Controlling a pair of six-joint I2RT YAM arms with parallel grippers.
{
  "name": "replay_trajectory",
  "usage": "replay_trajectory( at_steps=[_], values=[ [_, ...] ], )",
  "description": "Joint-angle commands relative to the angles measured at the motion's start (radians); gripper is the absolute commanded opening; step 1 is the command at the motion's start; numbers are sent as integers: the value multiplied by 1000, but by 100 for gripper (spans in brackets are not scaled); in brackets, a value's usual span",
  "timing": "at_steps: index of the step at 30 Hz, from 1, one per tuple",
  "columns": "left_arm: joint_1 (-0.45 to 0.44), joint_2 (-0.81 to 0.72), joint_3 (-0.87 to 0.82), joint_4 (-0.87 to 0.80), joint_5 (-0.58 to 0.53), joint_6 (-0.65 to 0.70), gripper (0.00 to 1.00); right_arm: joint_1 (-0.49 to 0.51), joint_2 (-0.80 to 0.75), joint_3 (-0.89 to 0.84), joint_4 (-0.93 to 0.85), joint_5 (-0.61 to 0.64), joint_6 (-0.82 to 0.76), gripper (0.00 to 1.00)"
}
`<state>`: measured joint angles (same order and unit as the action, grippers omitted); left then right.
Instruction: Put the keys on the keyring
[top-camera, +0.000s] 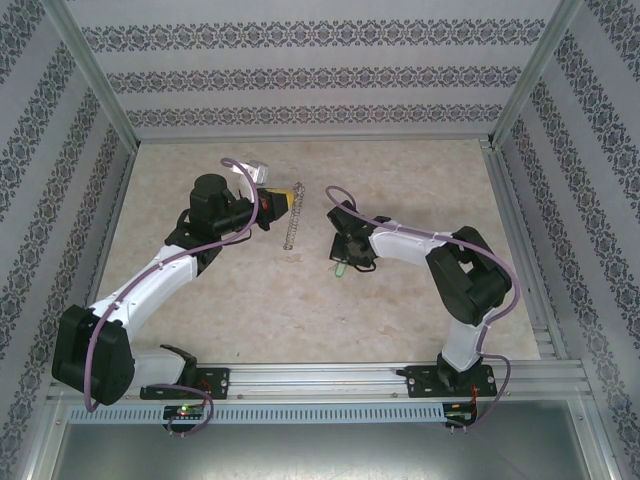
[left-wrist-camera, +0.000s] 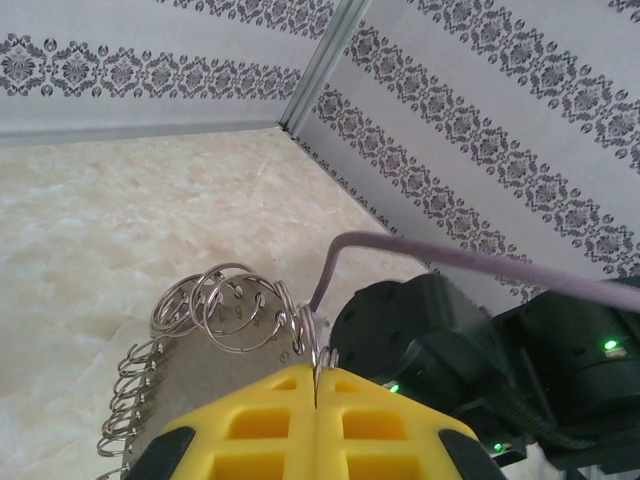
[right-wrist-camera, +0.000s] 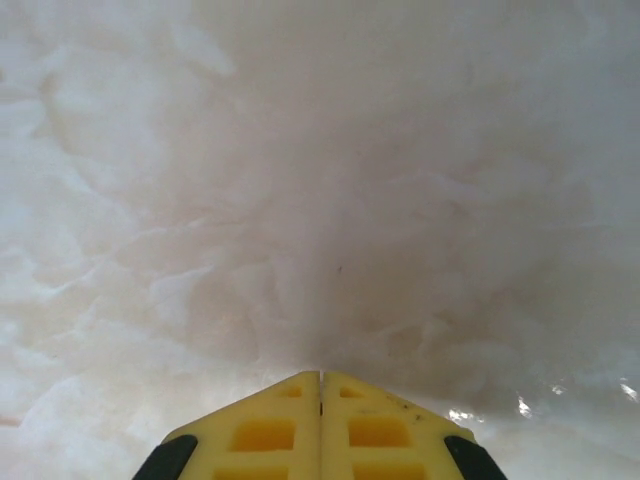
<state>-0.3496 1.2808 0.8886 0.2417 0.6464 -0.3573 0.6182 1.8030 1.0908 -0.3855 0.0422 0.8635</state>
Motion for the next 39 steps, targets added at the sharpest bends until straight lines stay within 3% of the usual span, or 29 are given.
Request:
replay_trajectory(
  at_steps=[1, 5, 11, 18, 25, 31, 39],
  values=[
    [-23, -2, 50, -42, 12, 55, 0, -38, -113, -18, 55, -20, -89, 0],
    [-33, 28, 96, -135, -5, 99, 0, -95, -207, -52, 157, -107, -177, 0],
    [-55, 74, 148, -201, -58, 166, 0, -231, -301, -111, 381, -383, -263, 0],
    [-62, 92, 202, -240, 23, 299, 0, -420, -356, -219, 805, -820, -228, 0],
    [-79, 113, 250, -270, 111, 370, 0, -467, -380, -253, 1020, -1067, -214, 0],
    [-113, 146, 308, -334, 127, 421, 0, -466, -439, -268, 1043, -1167, -228, 0],
    [-139, 151, 334, -347, 166, 442, 0, -443, -544, -322, 1040, -1118, -225, 0]
  ],
)
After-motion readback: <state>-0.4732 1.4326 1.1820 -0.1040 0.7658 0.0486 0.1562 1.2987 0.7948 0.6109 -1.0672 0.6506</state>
